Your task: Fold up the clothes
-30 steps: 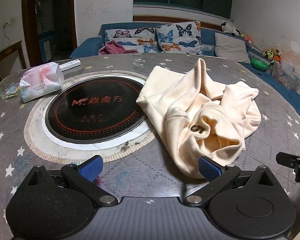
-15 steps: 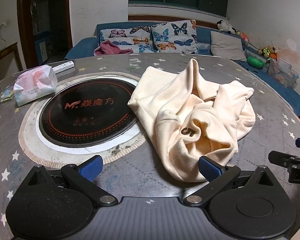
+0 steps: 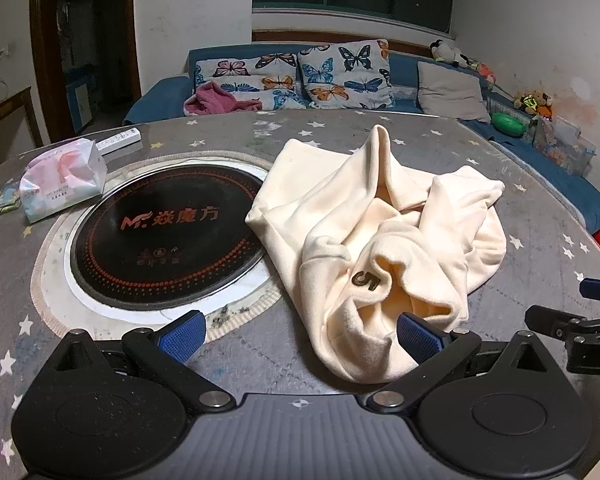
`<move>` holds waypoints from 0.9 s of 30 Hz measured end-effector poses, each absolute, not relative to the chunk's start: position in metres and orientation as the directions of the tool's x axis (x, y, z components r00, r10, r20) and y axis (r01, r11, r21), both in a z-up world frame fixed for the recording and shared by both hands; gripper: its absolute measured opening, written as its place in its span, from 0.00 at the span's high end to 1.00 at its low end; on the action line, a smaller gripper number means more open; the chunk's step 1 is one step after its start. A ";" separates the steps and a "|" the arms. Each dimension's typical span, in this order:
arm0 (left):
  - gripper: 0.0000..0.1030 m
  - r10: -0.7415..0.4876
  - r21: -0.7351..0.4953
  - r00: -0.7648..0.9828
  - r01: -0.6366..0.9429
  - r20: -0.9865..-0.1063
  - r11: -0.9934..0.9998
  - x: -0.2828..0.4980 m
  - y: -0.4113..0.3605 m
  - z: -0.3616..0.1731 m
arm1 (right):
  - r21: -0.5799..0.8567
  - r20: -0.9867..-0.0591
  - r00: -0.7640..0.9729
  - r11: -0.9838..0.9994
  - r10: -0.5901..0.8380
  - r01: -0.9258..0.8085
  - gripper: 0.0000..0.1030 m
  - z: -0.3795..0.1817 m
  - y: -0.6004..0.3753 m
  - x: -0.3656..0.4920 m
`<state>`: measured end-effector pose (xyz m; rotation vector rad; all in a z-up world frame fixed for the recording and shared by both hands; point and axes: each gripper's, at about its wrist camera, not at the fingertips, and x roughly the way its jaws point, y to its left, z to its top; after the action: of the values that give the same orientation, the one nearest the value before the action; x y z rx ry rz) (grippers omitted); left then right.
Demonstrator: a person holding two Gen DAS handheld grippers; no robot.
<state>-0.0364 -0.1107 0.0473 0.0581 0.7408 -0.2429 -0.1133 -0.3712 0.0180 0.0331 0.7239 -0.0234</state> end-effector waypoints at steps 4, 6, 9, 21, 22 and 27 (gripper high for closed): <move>0.01 -0.199 -0.024 0.722 0.245 -0.663 0.969 -0.030 -0.114 0.051 | 0.020 -0.666 0.746 1.000 0.003 0.014 0.08 0.019 -0.370 -0.107; 0.01 -0.197 -0.018 0.724 0.247 -0.661 0.969 -0.026 -0.116 0.052 | 0.029 -0.671 0.741 1.000 0.017 0.004 0.09 0.019 -0.370 -0.102; 0.07 -0.197 -0.013 0.726 0.251 -0.659 0.968 -0.018 -0.120 0.055 | 0.038 -0.673 0.739 0.999 0.032 -0.009 0.14 0.020 -0.370 -0.096; 0.25 -0.237 0.020 0.746 0.317 -0.622 0.948 0.044 -0.161 0.070 | 0.069 -0.657 0.747 0.995 0.102 -0.076 0.38 0.031 -0.365 -0.063; 0.25 -0.240 0.026 0.747 0.325 -0.620 0.945 0.051 -0.166 0.069 | 0.069 -0.656 0.748 0.995 0.104 -0.078 0.42 0.031 -0.365 -0.059; 0.26 -0.254 0.047 0.734 0.363 -0.630 0.930 0.081 -0.185 0.059 | 0.095 -0.653 0.747 0.992 0.124 -0.082 0.50 0.033 -0.372 -0.038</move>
<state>0.0812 -0.1847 0.0593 0.1719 0.6653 -0.3413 -0.0384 -0.3720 0.0325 0.0616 0.7187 0.1130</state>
